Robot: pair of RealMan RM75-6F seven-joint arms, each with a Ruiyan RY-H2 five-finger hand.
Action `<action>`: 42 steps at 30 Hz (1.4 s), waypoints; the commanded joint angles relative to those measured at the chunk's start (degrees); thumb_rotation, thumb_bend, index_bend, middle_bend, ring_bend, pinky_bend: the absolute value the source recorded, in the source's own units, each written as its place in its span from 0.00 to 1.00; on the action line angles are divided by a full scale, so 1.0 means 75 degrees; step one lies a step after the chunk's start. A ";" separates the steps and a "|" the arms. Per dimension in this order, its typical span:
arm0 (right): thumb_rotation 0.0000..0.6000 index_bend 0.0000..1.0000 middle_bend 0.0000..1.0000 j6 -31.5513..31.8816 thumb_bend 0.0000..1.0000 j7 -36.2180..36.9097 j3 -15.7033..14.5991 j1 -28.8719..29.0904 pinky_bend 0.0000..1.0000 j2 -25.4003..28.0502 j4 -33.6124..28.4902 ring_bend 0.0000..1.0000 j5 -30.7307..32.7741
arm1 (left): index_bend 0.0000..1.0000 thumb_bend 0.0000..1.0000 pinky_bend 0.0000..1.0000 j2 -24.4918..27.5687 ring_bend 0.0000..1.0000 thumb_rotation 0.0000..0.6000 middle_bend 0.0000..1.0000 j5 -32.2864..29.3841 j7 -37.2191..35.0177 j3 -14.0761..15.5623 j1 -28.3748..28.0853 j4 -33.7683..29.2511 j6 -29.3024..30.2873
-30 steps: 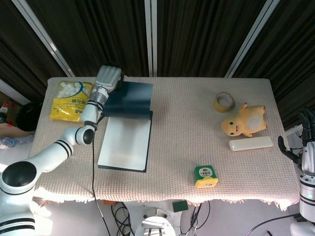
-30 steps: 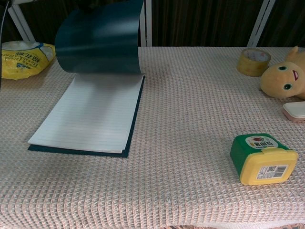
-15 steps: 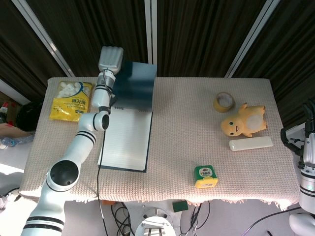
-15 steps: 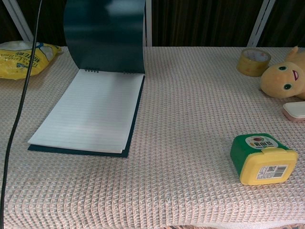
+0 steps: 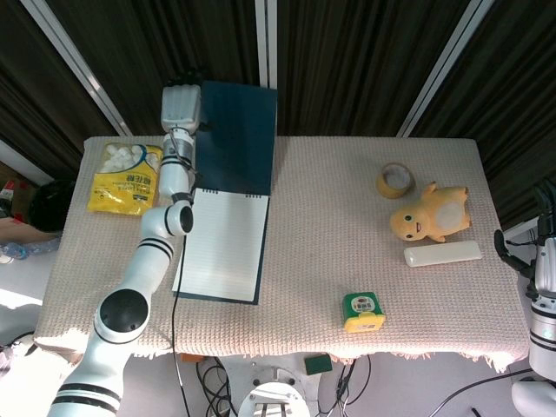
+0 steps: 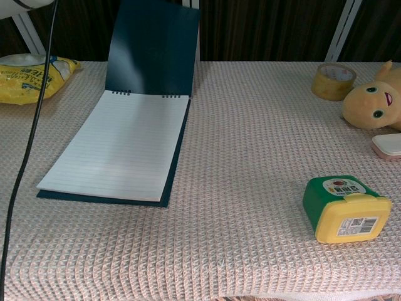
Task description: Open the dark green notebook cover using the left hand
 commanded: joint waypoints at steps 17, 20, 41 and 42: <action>1.00 0.00 0.00 0.0098 0.36 0.0189 -0.0081 -0.0091 0.00 -0.0039 0.0096 0.00 -0.0022 | 0.00 0.12 0.16 0.2446 0.04 0.28 0.03 0.2427 -0.1554 0.1838 0.3202 -0.5905 0.3468; 1.00 0.00 0.00 0.0077 0.35 0.0190 -0.0179 -0.0171 0.00 -0.0035 0.0125 0.00 -0.0034 | 0.00 0.12 0.16 0.4227 0.04 0.28 0.03 0.3082 -0.1009 0.2630 0.4539 -0.9033 0.4658; 1.00 0.00 0.00 -0.1229 0.30 -0.2837 -0.1653 -0.1094 0.00 0.0820 -0.1543 0.00 0.0086 | 0.00 0.12 0.14 0.5523 0.02 0.14 0.03 0.4844 0.0140 0.5072 0.9140 -1.1318 0.8516; 1.00 0.00 0.00 -0.1252 0.30 -0.2867 -0.1661 -0.1110 0.00 0.0810 -0.1556 0.00 0.0104 | 0.00 0.12 0.14 0.5478 0.02 0.14 0.03 0.4912 0.0144 0.5041 0.9187 -1.1243 0.8590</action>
